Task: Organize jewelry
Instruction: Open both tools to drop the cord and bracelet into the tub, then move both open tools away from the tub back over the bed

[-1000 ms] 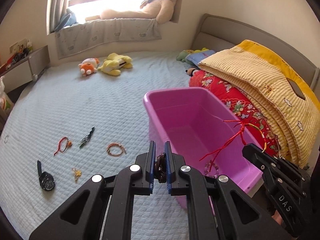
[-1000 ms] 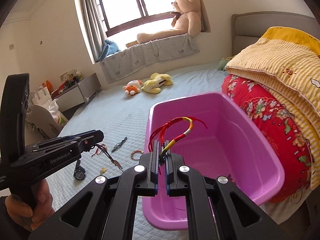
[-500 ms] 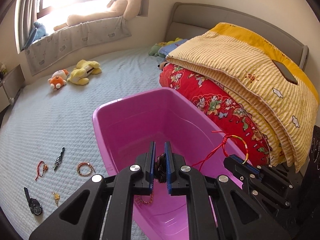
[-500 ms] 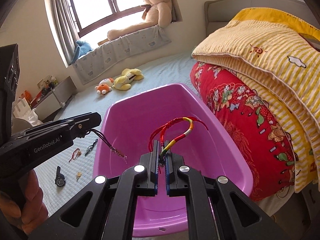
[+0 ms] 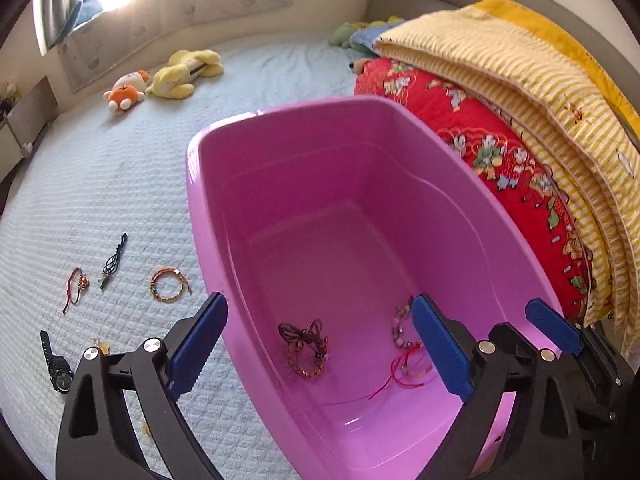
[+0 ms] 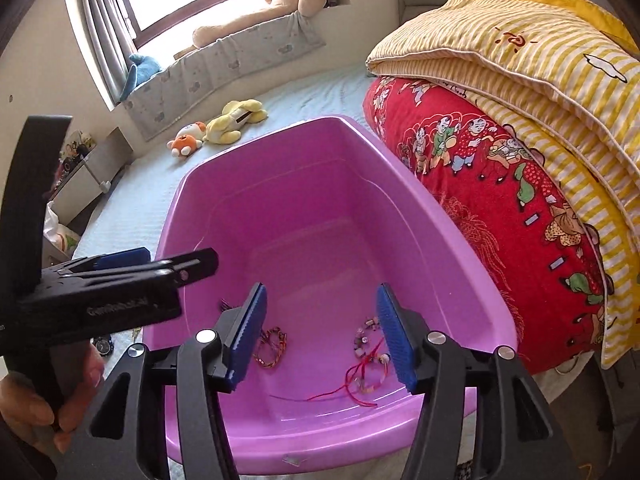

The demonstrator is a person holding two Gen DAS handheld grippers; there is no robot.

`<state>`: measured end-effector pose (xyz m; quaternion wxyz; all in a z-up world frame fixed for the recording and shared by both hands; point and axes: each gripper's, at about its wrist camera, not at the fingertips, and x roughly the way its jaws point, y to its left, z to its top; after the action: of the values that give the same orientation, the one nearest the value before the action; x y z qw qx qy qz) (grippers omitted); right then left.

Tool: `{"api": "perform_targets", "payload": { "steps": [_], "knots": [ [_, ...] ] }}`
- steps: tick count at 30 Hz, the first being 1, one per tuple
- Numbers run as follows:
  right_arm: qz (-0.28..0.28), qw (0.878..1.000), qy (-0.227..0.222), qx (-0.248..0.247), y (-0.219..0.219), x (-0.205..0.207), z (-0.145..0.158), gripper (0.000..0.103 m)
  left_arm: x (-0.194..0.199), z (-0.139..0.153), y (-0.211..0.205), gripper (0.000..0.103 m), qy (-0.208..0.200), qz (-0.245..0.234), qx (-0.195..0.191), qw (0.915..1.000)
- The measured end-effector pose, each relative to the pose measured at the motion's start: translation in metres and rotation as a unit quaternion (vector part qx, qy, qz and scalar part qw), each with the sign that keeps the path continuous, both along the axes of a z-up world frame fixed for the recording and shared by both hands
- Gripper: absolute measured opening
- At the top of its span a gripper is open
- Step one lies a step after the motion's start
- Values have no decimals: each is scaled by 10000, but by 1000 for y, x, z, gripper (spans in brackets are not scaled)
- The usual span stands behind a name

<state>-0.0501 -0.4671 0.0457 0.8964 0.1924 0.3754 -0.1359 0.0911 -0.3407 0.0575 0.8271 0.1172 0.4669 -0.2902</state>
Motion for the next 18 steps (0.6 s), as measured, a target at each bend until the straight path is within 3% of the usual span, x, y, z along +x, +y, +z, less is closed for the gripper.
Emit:
{"api": "perform_targets", "payload": {
  "steps": [15,18],
  "knots": [
    [106,9999,11,79,15,-7,1,60,1,4,21,94,-109,244,163,9995],
    [119,9998,-37,128,19,-9,3,65,-1,7,31,94,-88,238,129,9996]
  ]
}}
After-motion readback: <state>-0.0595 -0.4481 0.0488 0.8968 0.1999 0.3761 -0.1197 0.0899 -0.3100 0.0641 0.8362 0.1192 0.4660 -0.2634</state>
